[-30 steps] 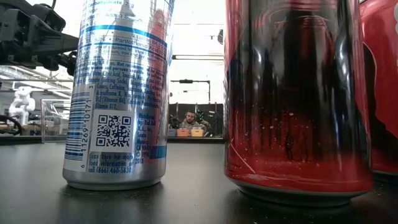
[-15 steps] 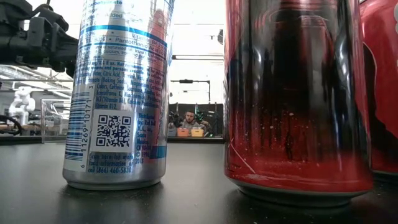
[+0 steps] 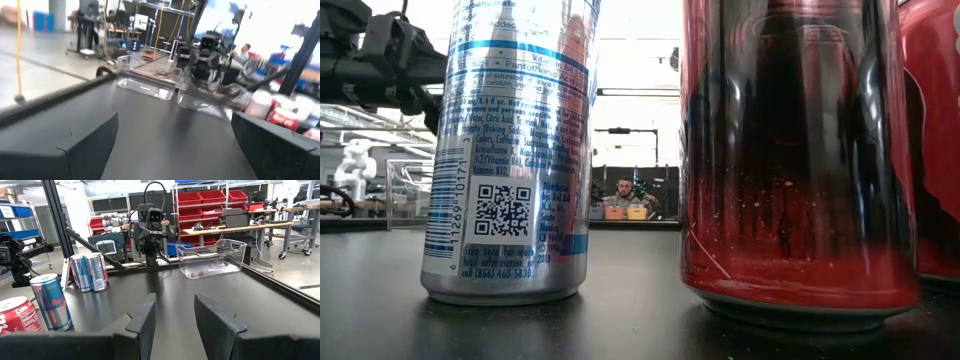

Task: Sort soda cans
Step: Move the top left transparent bin to the middle left of the table

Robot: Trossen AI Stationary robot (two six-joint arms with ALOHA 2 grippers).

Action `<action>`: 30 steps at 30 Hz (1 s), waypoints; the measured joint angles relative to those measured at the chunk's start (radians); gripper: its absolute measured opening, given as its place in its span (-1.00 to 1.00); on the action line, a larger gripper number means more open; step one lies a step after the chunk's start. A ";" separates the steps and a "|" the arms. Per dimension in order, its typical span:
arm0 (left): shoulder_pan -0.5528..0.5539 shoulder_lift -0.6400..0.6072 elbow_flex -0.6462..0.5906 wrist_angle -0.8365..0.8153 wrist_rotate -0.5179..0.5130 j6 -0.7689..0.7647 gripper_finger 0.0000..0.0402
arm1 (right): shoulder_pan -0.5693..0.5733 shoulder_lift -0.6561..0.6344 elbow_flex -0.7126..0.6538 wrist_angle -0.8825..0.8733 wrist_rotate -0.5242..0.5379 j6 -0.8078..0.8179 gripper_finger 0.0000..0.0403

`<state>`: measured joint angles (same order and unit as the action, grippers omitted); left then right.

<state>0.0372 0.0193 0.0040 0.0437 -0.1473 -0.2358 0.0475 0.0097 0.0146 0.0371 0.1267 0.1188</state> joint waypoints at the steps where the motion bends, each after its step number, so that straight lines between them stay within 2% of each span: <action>1: 0.000 0.000 0.000 0.001 -0.017 -0.023 0.98 | 0.000 0.000 0.000 0.000 0.000 0.000 -0.37; 4: 0.000 0.000 0.000 0.009 -0.089 -0.046 0.98 | 0.000 0.000 0.000 0.000 0.000 0.000 -0.37; 11: 0.000 0.000 0.000 0.018 -0.100 -0.051 0.98 | 0.000 0.000 0.000 0.000 0.000 0.000 -0.37; 17: 0.000 0.000 0.000 0.059 -0.099 -0.138 0.98 | 0.000 0.000 0.000 0.000 0.000 0.000 -0.37; 22: 0.001 0.000 0.010 0.100 -0.162 -0.178 0.98 | 0.000 0.000 0.000 0.000 0.000 0.000 -0.37; 26: 0.001 0.029 0.088 0.104 -0.270 -0.178 0.98 | 0.000 0.000 0.000 0.000 0.000 0.000 -0.37; 30: 0.001 0.113 0.185 0.056 -0.335 -0.177 0.98 | 0.000 0.000 0.000 0.000 0.000 0.000 -0.37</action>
<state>0.0383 0.1327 0.1886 0.1001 -0.4824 -0.4133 0.0477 0.0097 0.0147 0.0369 0.1268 0.1188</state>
